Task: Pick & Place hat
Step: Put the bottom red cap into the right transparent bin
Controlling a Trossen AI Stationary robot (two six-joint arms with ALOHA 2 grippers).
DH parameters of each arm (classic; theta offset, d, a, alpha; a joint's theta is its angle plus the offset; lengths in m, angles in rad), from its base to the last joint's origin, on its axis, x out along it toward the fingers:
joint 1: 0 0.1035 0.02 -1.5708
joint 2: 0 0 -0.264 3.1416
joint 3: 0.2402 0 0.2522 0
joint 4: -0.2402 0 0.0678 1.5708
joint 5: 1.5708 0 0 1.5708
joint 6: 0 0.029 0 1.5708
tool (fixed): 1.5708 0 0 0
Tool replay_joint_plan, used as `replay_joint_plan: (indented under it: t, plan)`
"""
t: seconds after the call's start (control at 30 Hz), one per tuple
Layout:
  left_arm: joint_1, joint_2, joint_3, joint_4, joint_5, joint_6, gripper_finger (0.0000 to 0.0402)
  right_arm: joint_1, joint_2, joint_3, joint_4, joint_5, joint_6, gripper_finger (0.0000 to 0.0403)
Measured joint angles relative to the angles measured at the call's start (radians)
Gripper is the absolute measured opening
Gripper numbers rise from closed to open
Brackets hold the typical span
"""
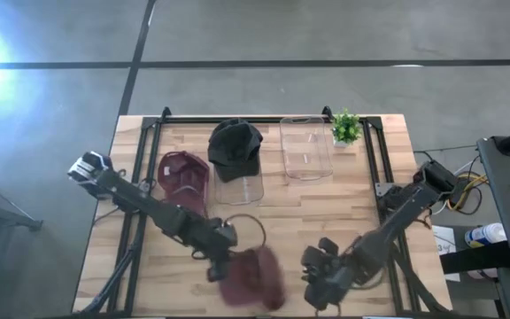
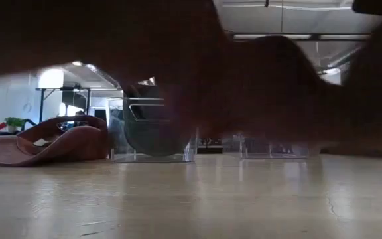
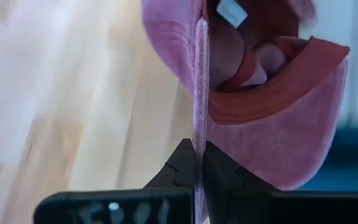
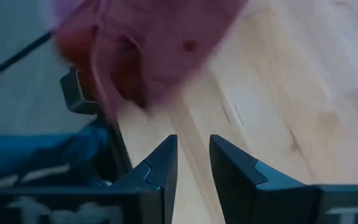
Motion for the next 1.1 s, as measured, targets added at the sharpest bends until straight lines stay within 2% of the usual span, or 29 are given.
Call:
replay_joint_plan:
  t: [0.17, 0.27, 0.43, 0.6, 0.7, 0.83, 0.97, 1.1]
  plan:
    - [-0.001, -0.049, -0.021, 0.213, -0.227, -0.138, 0.0007, 0.105, -0.006, 0.002, -0.09, 0.141, 0.28, 0.0082]
    - [-0.001, -0.05, -0.021, 0.311, -0.291, -0.145, 0.0007, 0.15, -0.006, 0.002, -0.097, 0.175, 0.402, 0.0079]
    - [-0.001, -0.031, -0.027, 0.321, -0.317, -0.172, 0.0007, 0.17, -0.006, -0.006, -0.087, 0.18, 0.493, 0.0083]
    - [-0.018, -0.025, -0.038, 0.241, -0.328, -0.228, 0.0007, 0.149, 0.006, -0.009, -0.09, 0.197, 0.431, 0.009]
    - [-0.052, -0.025, -0.047, 0.164, -0.351, -0.279, 0.0007, 0.145, 0.001, -0.009, -0.091, 0.291, 0.423, 0.0087]
    - [-0.101, -0.024, -0.068, 0.179, -0.259, -0.305, 0.0007, 0.136, -0.031, -0.006, -0.152, 0.382, 0.444, 0.0072]
    - [-0.158, -0.023, -0.054, 0.139, -0.279, -0.323, 0.0007, 0.124, -0.039, -0.012, -0.299, 0.317, 0.596, 0.0065]
    - [-0.179, -0.014, -0.051, 0.074, -0.269, -0.383, 0.0007, 0.102, -0.033, -0.077, -0.258, 0.224, 0.642, 0.007]
